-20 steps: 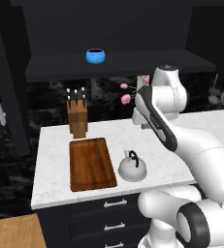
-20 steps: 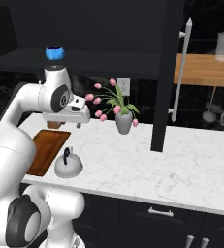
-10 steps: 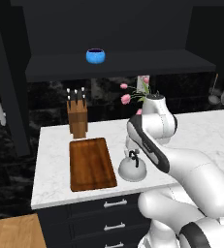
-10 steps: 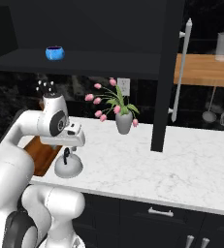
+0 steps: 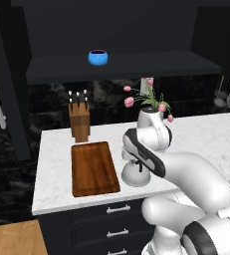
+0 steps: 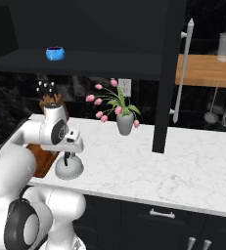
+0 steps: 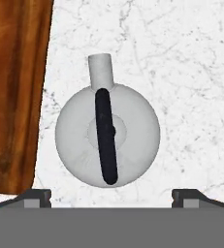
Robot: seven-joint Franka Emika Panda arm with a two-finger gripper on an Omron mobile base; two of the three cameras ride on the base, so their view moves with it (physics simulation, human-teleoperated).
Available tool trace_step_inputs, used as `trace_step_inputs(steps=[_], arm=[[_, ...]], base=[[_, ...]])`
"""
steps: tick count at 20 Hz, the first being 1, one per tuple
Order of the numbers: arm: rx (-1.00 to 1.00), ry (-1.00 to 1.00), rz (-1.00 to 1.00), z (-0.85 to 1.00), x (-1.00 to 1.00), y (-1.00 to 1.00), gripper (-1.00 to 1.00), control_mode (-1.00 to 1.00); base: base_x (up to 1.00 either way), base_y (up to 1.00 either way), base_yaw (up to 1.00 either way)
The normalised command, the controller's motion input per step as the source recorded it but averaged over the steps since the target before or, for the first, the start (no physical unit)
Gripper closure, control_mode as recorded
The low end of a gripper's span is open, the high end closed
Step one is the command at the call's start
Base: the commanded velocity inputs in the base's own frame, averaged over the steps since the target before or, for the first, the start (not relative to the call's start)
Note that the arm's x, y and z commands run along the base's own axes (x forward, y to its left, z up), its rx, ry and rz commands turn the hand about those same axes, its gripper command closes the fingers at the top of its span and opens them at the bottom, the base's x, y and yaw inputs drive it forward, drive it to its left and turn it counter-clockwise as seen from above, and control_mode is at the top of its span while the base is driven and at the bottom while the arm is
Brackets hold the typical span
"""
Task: Pick the kettle from the counter and place it on the tray. Then pick the mug from the cabinet and place it on the tray. Then close the cabinet doors.
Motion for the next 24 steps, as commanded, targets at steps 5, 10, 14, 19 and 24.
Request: trace_step_inputs(steps=[5,10,14,19,24], arm=[[0.0,0.01,0.0,-0.29,0.48,0.07,-1.0,-1.0],[0.0,0.0,0.0,-0.12,0.07,0.0,-1.0,-1.0],[0.0,0.0,0.0,-0.02,0.0,0.0,1.0,-1.0],[0.0,0.0,0.0,0.0,0.0,0.0,1.0,-1.0],[0.02,-0.01,0.0,0.03,-0.01,0.0,1.0,-1.0]], base=[[0.0,0.0,0.0],[0.0,0.0,0.0],[0.0,0.0,0.0],[0.0,0.0,0.0],[0.0,0.0,0.0]])
